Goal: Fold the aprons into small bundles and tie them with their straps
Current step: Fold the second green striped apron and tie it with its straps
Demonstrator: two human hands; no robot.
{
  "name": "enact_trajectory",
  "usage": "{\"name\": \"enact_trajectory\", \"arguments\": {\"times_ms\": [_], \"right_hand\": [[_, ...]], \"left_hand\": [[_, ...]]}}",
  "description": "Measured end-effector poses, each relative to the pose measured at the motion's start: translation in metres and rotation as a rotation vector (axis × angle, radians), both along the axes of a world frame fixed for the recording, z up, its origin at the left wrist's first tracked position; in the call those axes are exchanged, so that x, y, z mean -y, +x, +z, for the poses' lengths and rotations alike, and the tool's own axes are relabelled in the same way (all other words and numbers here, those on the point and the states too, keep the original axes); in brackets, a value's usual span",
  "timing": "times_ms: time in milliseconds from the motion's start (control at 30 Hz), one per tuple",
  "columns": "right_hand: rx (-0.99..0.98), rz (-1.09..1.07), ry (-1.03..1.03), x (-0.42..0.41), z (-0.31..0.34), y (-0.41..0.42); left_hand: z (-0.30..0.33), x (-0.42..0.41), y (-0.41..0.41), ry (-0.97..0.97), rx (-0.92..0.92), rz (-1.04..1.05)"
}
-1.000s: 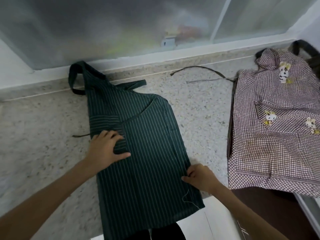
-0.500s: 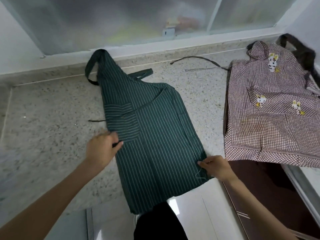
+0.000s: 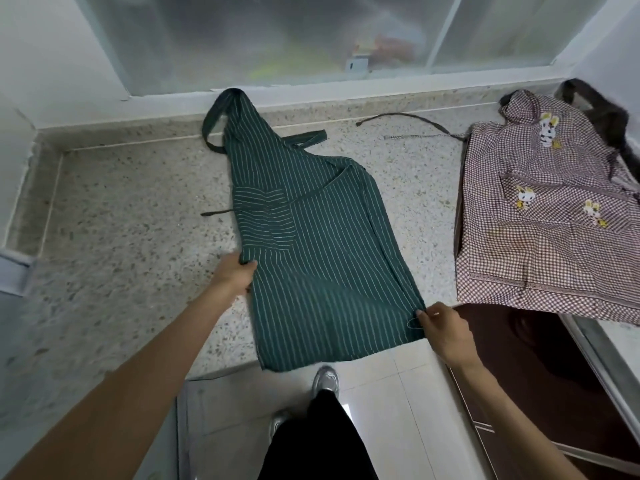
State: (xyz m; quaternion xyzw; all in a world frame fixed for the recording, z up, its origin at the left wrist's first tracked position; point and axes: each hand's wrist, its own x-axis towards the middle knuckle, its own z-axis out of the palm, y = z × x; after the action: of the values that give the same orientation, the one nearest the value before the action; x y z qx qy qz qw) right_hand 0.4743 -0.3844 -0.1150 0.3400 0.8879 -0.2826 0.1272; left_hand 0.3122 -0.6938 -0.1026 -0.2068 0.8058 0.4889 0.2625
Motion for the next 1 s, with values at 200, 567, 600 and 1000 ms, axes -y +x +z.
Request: {"name": "enact_trajectory", "arguments": {"times_ms": [200, 567, 600, 1000], "right_hand": [[0.112, 0.04, -0.109, 0.008, -0.009, 0.018], [-0.007, 0.297, 0.096, 0.001, 0.023, -0.084], [-0.026, 0.299, 0.089, 0.001, 0.023, -0.101], [-0.222, 0.343, 0.17, -0.002, -0.009, -0.29]], "left_hand": [[-0.008, 0.015, 0.015, -0.388, -0.205, -0.118], [-0.002, 0.037, 0.001, -0.592, -0.262, -0.531], [0.006, 0.035, -0.011, -0.604, -0.351, -0.448], [-0.02, -0.015, -0.202, -0.809, -0.509, -1.015]]}}
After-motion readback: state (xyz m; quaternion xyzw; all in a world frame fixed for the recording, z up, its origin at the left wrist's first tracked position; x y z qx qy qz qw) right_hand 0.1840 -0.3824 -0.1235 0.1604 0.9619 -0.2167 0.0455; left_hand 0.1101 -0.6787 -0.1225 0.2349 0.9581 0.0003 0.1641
